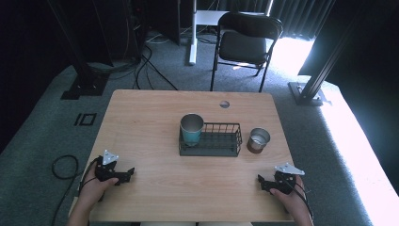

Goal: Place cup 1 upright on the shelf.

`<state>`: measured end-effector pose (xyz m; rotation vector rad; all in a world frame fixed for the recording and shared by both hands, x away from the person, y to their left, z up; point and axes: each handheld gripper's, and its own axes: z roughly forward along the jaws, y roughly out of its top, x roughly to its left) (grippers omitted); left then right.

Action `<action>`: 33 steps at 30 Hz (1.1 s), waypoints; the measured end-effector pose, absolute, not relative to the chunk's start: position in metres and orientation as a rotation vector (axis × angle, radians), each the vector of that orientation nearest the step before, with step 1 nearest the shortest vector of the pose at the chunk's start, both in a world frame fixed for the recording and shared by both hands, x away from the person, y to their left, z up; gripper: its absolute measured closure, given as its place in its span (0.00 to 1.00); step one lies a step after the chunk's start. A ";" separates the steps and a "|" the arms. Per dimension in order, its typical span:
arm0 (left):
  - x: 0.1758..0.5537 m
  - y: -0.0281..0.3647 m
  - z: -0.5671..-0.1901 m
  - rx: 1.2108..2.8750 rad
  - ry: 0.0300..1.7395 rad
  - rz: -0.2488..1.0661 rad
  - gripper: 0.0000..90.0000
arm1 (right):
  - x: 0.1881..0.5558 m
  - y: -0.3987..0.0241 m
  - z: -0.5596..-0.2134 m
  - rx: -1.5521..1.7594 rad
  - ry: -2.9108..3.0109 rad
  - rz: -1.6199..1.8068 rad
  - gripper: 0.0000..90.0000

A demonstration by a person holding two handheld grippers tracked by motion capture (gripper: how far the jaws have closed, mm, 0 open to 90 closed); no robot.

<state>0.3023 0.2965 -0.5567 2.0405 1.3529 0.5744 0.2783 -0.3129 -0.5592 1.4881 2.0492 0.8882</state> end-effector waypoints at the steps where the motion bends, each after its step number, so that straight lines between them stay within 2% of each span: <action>1: 0.302 0.297 -0.557 2.038 1.361 0.577 0.03 | 0.278 -0.313 -0.559 1.488 2.050 0.888 0.13; 33: 0.303 0.295 -0.557 2.023 1.397 0.570 0.03 | 0.279 -0.313 -0.559 1.481 2.055 0.888 0.13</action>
